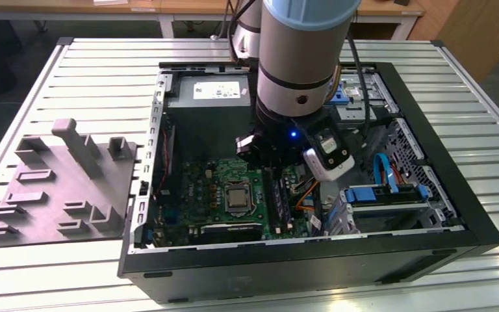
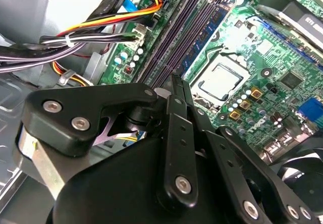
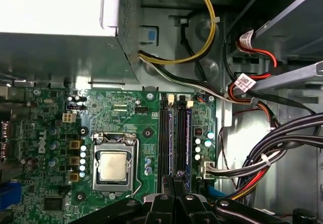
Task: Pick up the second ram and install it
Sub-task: 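Insert the second ram into the second slot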
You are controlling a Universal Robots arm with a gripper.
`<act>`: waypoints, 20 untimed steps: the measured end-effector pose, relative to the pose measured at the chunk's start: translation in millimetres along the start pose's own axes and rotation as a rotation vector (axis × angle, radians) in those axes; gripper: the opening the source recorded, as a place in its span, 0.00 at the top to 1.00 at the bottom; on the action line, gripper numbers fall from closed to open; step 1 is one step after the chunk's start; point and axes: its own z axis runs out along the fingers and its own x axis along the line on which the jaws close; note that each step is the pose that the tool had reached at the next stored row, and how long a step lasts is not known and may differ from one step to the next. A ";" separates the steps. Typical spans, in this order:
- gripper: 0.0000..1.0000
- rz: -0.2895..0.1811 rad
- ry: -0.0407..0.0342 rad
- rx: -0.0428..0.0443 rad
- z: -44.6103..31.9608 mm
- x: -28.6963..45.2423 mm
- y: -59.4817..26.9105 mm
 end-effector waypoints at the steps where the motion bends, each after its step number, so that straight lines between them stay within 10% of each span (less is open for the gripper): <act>1: 0.89 0.000 -0.0001 0.0000 0.2 0.0 0.0; 20: 0.89 0.000 -0.0002 -0.0005 20.2 0.6 -0.8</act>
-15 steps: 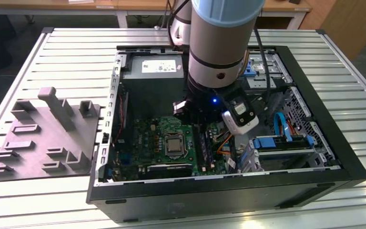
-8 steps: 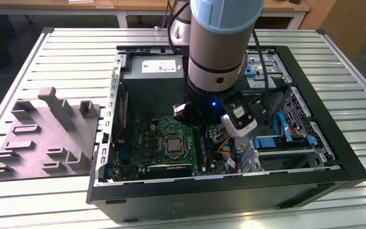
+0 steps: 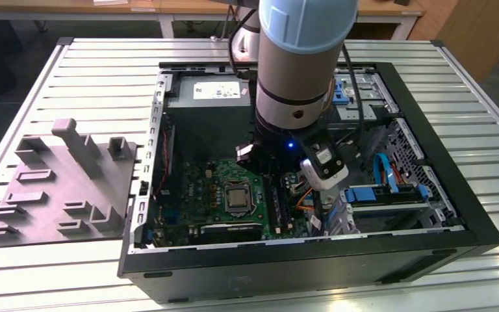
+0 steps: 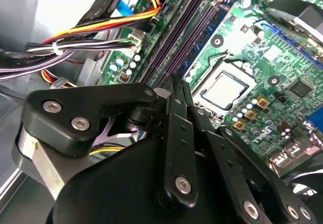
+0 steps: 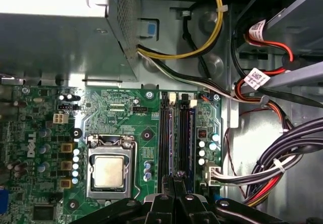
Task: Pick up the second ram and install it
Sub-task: 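Insert the second ram into the second slot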
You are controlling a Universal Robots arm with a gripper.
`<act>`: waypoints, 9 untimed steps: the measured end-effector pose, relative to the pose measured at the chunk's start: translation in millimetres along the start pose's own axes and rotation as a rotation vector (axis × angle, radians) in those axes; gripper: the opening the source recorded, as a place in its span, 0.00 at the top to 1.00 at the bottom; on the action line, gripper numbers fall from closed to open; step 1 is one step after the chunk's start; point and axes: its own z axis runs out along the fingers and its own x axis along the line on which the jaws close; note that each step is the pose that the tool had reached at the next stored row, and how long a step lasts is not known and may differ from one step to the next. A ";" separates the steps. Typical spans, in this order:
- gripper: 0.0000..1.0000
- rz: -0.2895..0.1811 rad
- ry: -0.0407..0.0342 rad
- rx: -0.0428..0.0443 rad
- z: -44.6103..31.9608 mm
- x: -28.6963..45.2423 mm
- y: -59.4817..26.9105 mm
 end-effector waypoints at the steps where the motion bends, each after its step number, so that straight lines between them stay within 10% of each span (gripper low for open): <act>1: 0.89 0.000 0.0000 0.0000 0.5 0.0 0.3; 9: 0.89 0.000 0.0000 0.0000 6.9 0.2 1.7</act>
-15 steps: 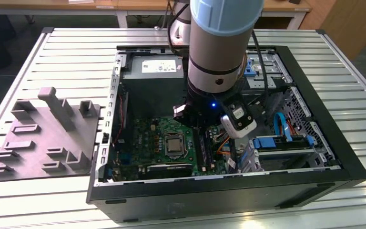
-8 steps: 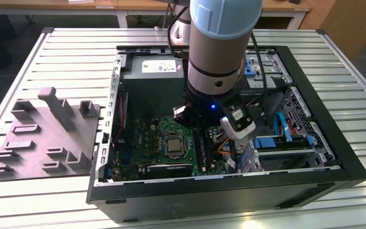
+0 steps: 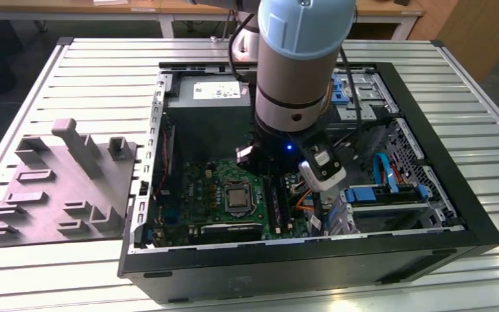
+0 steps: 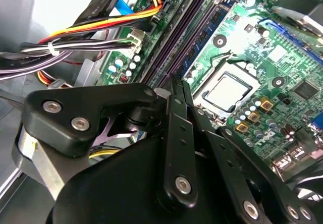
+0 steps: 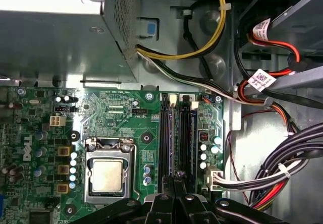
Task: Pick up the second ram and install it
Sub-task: 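Insert the second ram into the second slot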
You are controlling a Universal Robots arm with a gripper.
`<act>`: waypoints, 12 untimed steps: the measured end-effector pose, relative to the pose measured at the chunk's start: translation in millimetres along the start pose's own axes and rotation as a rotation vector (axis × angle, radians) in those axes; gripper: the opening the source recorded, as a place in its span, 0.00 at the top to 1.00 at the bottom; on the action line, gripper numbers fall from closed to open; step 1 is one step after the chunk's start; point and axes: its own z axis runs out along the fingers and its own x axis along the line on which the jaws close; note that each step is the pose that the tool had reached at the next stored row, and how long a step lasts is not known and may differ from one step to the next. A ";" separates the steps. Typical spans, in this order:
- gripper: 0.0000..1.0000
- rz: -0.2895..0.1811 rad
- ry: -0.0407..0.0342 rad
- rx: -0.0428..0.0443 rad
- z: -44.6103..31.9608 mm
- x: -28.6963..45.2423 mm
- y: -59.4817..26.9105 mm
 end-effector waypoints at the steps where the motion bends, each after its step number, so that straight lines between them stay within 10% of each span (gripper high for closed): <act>1: 0.89 0.000 0.0000 0.0000 1.0 0.1 0.0; 12: 0.89 0.000 0.0000 -0.0005 2.5 0.1 0.0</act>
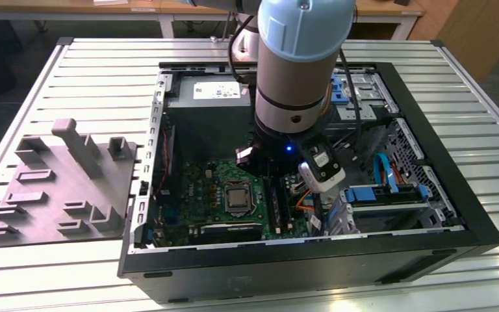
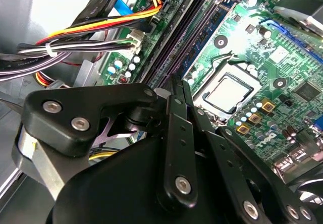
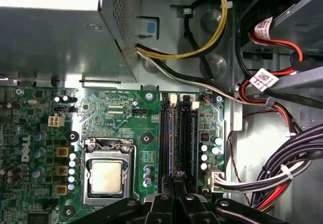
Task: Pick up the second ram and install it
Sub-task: 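Insert the second ram into the second slot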
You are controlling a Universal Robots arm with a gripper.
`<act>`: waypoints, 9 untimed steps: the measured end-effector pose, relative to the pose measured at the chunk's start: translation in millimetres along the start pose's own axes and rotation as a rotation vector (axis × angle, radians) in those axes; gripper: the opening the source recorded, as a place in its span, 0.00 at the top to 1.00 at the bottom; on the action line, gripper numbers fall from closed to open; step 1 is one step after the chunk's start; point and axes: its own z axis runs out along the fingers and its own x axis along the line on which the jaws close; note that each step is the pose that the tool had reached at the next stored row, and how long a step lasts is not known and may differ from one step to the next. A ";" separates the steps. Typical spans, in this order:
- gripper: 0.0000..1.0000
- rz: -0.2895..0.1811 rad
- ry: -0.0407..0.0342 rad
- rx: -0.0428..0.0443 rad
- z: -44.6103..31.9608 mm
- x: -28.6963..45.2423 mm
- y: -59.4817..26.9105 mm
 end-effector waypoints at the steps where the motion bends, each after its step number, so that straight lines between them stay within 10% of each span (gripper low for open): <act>1: 0.89 0.000 -0.0001 -0.0015 0.0 0.0 0.0; 9: 0.89 0.000 -0.0003 -0.0021 0.6 0.2 -0.1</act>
